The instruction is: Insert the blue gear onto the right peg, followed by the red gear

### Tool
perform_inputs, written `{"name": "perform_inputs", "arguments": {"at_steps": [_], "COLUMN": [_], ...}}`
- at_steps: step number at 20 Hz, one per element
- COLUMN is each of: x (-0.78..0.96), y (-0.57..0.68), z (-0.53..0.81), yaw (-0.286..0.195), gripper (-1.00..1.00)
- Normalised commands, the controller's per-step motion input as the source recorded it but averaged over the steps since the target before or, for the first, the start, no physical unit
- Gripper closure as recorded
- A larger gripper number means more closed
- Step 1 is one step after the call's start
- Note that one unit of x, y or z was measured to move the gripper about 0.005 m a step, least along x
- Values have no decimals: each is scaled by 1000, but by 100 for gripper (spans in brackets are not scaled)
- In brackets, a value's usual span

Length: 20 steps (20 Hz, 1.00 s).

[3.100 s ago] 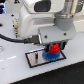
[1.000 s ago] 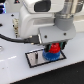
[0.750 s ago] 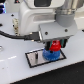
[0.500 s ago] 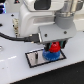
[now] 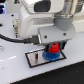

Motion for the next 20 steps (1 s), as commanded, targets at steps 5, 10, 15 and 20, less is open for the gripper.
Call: {"name": "perform_inputs", "arguments": {"at_steps": [5,10,15,20], "x": [82,0,-84,68], "y": [41,-44,-189,13], "z": [24,150,270,54], "yaw": [0,0,0,0], "gripper": [100,100,100,100]}}
